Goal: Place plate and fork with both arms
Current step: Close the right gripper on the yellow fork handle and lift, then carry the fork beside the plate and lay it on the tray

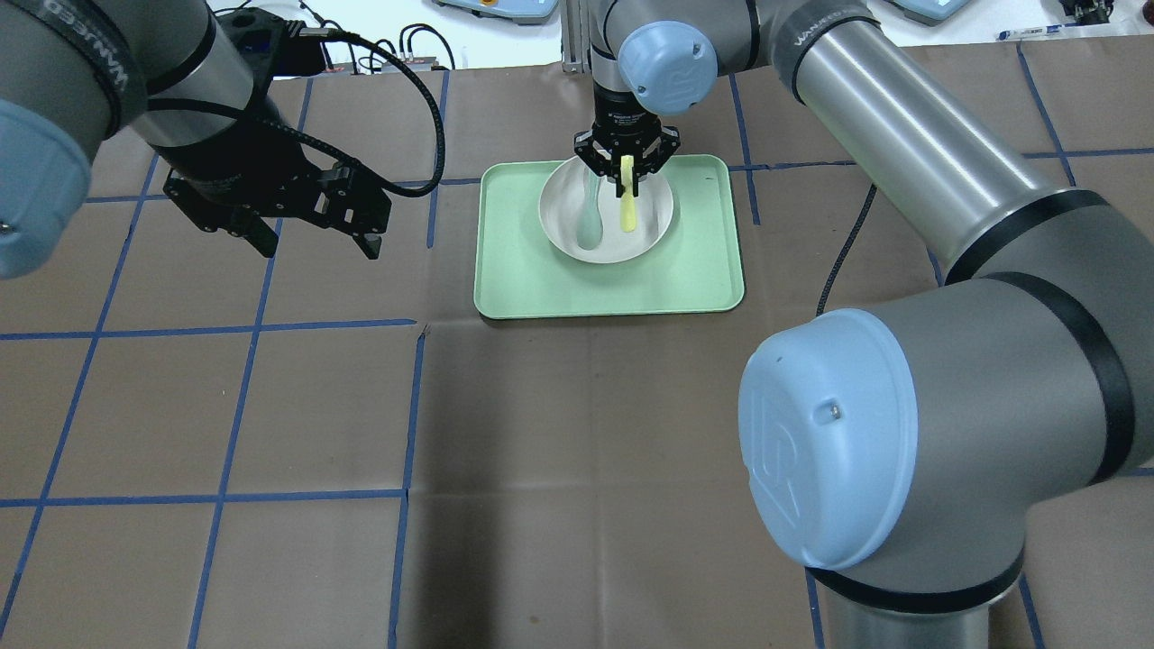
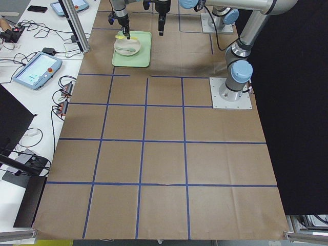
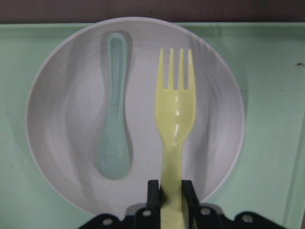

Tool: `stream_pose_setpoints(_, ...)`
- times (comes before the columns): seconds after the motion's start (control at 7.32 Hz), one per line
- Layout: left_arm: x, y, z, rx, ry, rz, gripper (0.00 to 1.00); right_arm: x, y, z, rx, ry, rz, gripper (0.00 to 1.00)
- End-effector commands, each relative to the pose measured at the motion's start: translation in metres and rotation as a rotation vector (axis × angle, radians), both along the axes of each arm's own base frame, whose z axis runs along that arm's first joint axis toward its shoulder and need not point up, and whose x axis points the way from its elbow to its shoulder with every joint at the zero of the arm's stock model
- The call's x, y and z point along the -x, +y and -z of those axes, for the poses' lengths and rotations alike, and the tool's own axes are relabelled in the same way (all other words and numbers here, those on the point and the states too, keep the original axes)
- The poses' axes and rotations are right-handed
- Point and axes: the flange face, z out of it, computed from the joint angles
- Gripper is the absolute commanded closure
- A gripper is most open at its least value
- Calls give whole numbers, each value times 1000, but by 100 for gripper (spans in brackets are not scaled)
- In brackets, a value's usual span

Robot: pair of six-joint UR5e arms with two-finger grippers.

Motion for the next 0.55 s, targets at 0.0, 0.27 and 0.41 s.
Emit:
stream_pose_setpoints(0.0, 0, 0, 1, -1, 1, 2, 0, 53, 11, -3, -45, 5, -16, 99)
stream_pose_setpoints(0.27, 0, 1, -1, 2, 0, 2, 0, 111, 10, -2, -27, -11, 10, 99)
stream_pose_setpoints(0.41, 0, 1, -1, 2, 0, 0, 0, 112, 7, 10, -24, -11, 11, 99)
